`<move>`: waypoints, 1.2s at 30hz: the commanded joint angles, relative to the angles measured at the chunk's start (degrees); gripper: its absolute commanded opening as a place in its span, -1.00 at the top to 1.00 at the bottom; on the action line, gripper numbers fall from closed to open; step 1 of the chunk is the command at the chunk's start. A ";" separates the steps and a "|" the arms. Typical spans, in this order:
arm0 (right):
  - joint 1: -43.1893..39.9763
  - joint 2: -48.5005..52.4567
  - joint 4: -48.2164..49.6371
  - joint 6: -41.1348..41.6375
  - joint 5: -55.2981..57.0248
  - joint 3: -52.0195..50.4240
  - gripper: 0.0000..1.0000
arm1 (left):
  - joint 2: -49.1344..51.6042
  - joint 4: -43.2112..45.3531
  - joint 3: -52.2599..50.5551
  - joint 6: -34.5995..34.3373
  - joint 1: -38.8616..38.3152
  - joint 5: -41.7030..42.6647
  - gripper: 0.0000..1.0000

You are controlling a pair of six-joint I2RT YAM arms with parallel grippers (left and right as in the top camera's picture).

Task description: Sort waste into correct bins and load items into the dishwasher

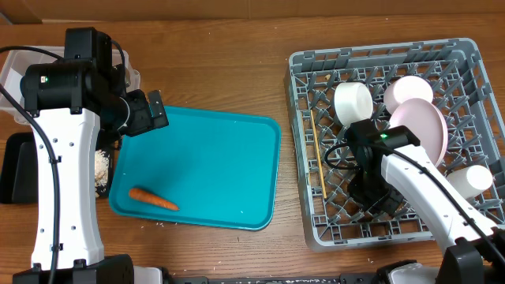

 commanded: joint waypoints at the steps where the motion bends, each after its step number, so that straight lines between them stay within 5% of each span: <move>1: 0.00 -0.85 -0.37 -3.98 -1.70 4.04 0.86 | 0.31 -0.07 -0.20 0.72 -0.39 -0.17 -1.00; 7: 0.00 -2.54 -3.76 -13.35 -2.47 16.85 0.77 | 0.31 -0.55 -0.20 0.70 -0.39 -0.13 -1.00; 9: -0.02 -2.71 -4.04 -20.20 -5.03 22.47 0.39 | 0.31 -1.01 -0.20 0.61 -0.39 0.22 -1.00; 11: -0.02 -2.69 -3.98 -25.75 -7.76 27.52 -0.60 | 0.31 -1.38 -0.42 -0.07 -0.39 0.39 -1.00; 13: -0.02 -2.69 -3.91 -29.44 -9.27 32.11 -0.84 | 0.31 -1.64 -1.25 -0.76 -0.39 1.25 -0.99; 28: -10.38 -2.34 -6.08 -35.01 -7.67 39.04 -1.00 | 0.28 10.69 -30.01 -12.79 -0.37 2.27 -0.99; 36: -11.43 -1.73 -6.05 -35.06 -7.67 38.27 -1.00 | 0.28 20.76 -40.44 -20.35 -0.28 -7.96 -1.00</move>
